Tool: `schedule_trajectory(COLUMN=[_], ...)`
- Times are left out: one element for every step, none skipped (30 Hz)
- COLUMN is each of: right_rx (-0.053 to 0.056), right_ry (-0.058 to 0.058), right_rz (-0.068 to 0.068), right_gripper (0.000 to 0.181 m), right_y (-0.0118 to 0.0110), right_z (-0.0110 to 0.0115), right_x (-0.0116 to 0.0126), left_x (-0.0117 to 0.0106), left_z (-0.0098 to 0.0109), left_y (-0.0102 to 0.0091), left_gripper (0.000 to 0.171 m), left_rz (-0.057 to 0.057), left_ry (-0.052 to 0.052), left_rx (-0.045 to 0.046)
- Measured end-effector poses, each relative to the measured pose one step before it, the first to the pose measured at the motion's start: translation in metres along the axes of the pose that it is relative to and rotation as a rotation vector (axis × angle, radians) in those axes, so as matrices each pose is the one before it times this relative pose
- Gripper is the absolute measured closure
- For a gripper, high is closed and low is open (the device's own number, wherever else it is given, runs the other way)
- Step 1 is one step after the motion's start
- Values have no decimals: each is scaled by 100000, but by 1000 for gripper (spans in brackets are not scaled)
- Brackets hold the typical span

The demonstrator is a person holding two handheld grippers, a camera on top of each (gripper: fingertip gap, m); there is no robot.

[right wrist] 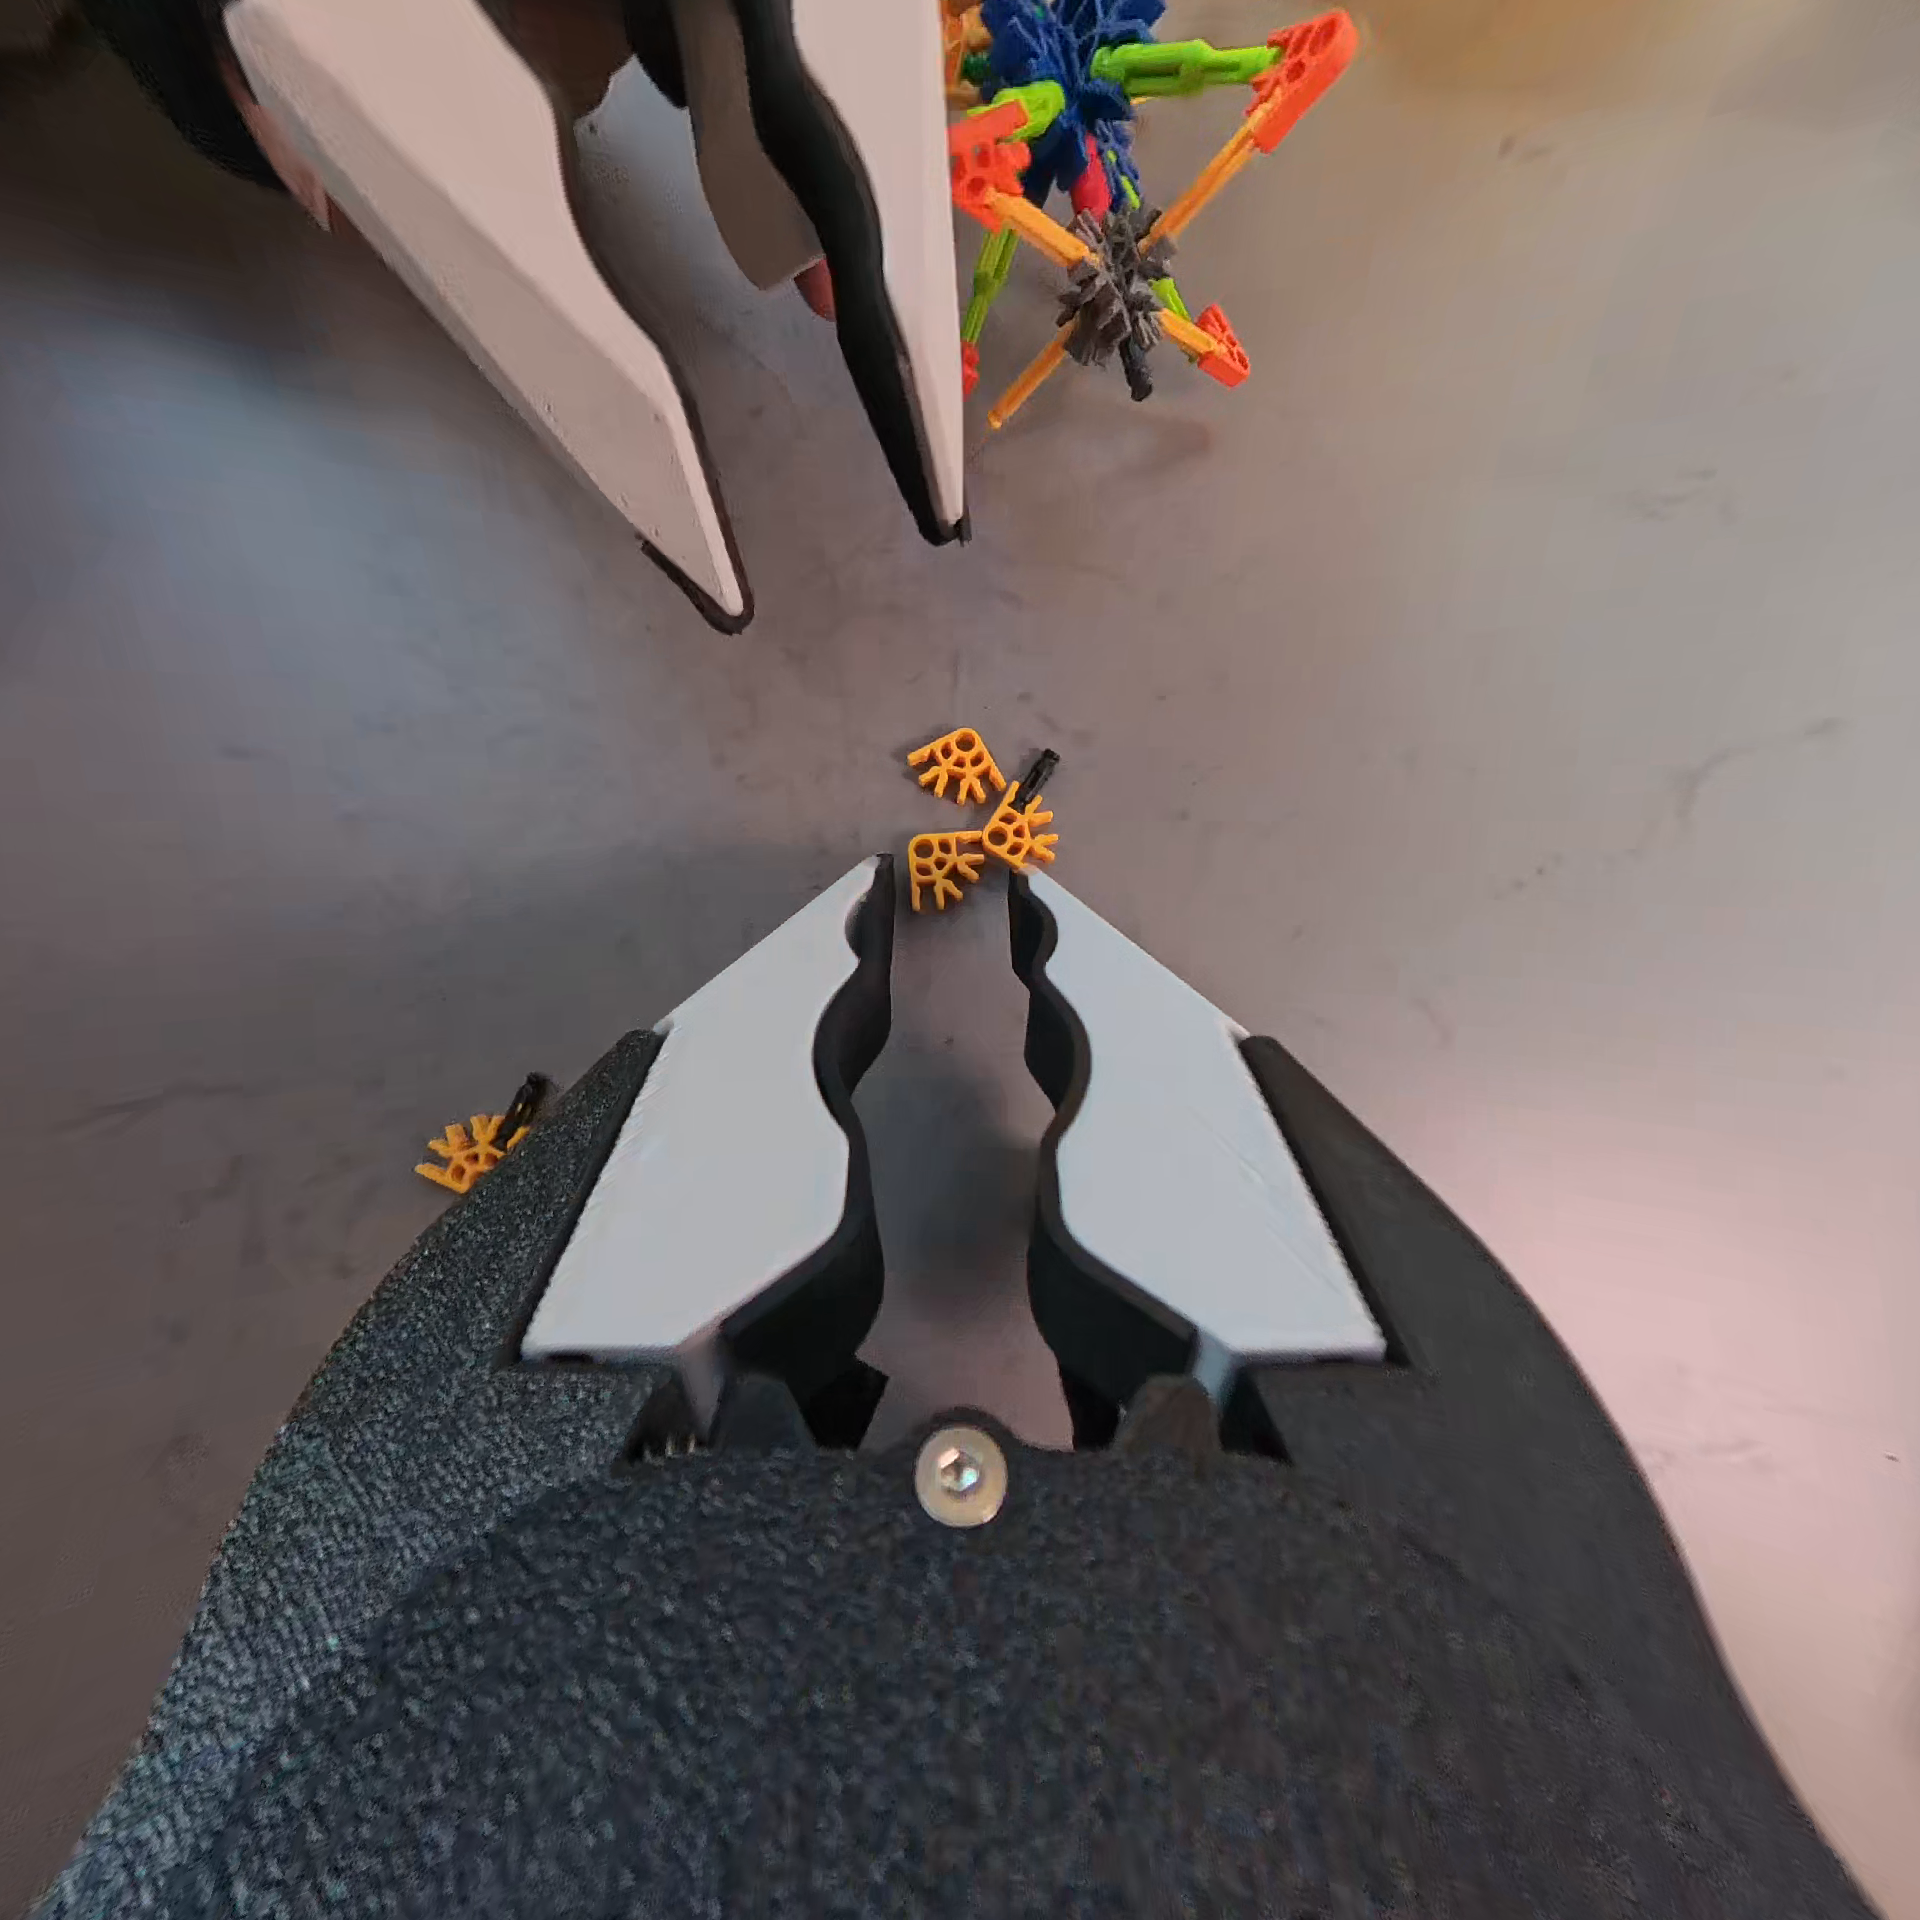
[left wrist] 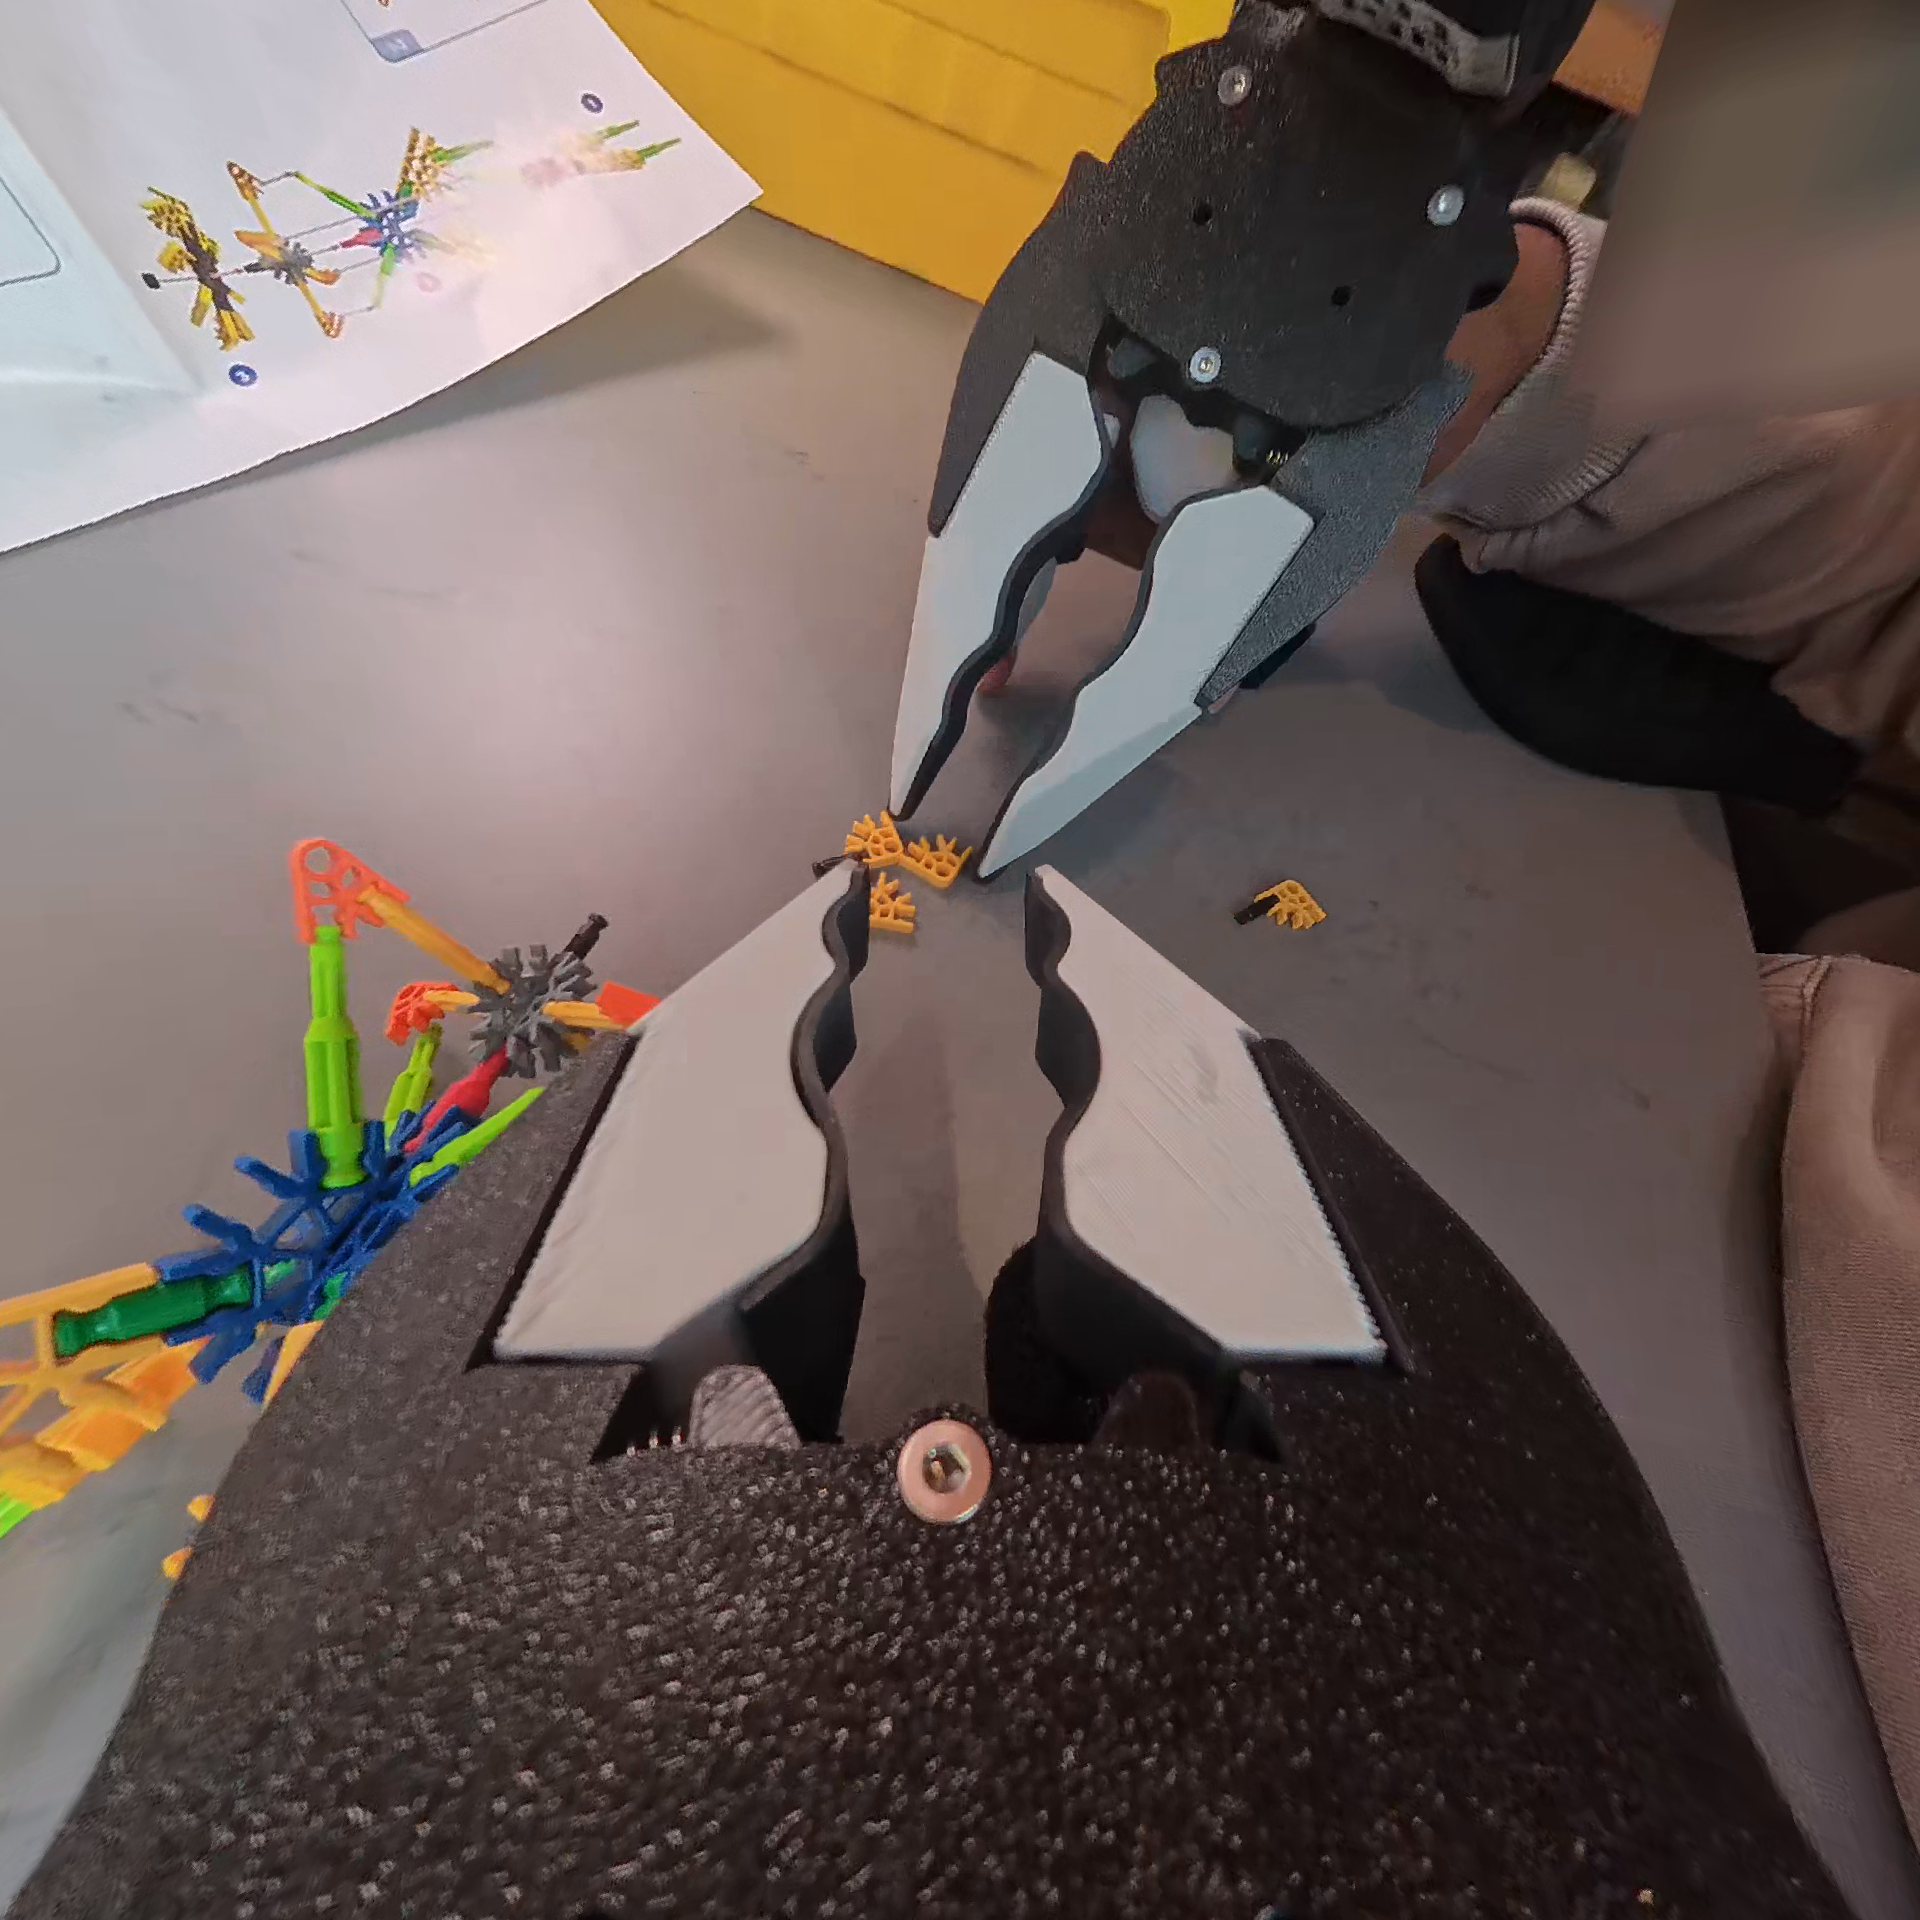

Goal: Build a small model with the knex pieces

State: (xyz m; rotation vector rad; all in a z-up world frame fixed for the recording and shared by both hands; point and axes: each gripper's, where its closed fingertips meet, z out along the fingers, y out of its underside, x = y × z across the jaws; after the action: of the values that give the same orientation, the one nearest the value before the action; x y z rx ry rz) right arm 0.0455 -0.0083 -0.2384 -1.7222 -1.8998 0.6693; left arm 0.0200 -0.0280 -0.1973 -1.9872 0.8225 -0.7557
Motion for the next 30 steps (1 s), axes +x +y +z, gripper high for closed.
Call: schedule_trajectory(right_rx=[-1344,-866,-760,-211,-288,-447,-39,392,257,261,2312,2905,3524,5813,7057,7800,8727,7694,5674,4037,1808,-1433,-4721,-8129,-8770,-6974,-8195,-8200,-5699,-4763], right_ry=[-1404,375,659,-350,1047,288,-395,-526,-626,-2434,-1863,156,1569,2592,4931,6894,9139,10767,12903,14290,14455,15382,14822,12556,10026,8124,4433,2008,1917,1887], right_rz=[2891,-702,-1629,-1214,-712,-48,994,301,-993,-1675,-2369,-2090,-2095,-2796,-1527,-1221,-1586,-552,199,-221,-773,-1075,-1542,-1245,-471,1131,1732,1254,1125,916], right_gripper=[163,164,166,171,171,171,171,171,171,171,171,171,171,171,171,171,171,170,170,171,171,170,170,170,171,170,170,170,170,170], right_y=[103,-8,-53,-107,-48,43,25,0,35,-14,-389,-574,-746,-1112,-1355,-1513,-1647,-1503,-1177,-814,-308,401,1224,2055,2430,2372,2553,2472,1990,1672], right_z=[128,58,71,98,29,-32,-12,-12,-78,-186,-361,-584,-875,-1202,-1474,-1709,-1906,-1946,-1897,-1779,-1554,-1274,-886,-398,-6,283,575,763,756,694], right_x=[-5,35,-58,-270,-4,-5,-7,-10,-78,-405,-399,-64,250,463,957,1413,1838,2276,2788,3151,3291,3529,3507,3178,2693,2254,1601,1083,907,748], left_x=[-242,-206,-193,-137,-54,40,63,31,-10,-9,18,78,50,-40,-92,-98,-52,12,-38,-27,12,34,43,136,266,253,184,102,-46,-168], left_z=[101,137,170,225,258,278,282,283,299,308,308,295,299,302,259,118,83,37,-2,-6,-11,2,-20,-46,-110,-228,-334,-431,-475,-493], left_y=[275,263,261,302,269,203,92,35,52,62,33,54,115,173,119,-30,-4,-39,-6,4,-2,-8,-10,1,-88,-292,-479,-597,-660,-657], left_gripper=[142,142,142,142,142,142,142,142,142,142,142,142,142,142,143,144,148,150,151,152,157,158,158,158,158,158,158,158,158,158], left_rz=[889,875,741,868,912,768,513,307,243,257,157,-10,68,226,580,661,-51,-650,-534,140,854,1193,1208,1324,1665,2069,2781,3410,3265,2566], left_ry=[-2003,-1793,-1766,-1555,-1160,-703,-574,-840,-1058,-1008,-691,-260,-307,-814,-1063,-1029,-467,325,18,-122,-144,-267,-203,458,1254,735,-144,-856,-1904,-2410], left_rx=[-1700,-1597,-1603,-1774,-1685,-1432,-1013,-869,-1149,-1287,-1065,-1128,-1379,-1582,-1199,-344,-529,-153,-309,-339,-301,-174,-90,60,751,2087,2872,3286,3617,3638])
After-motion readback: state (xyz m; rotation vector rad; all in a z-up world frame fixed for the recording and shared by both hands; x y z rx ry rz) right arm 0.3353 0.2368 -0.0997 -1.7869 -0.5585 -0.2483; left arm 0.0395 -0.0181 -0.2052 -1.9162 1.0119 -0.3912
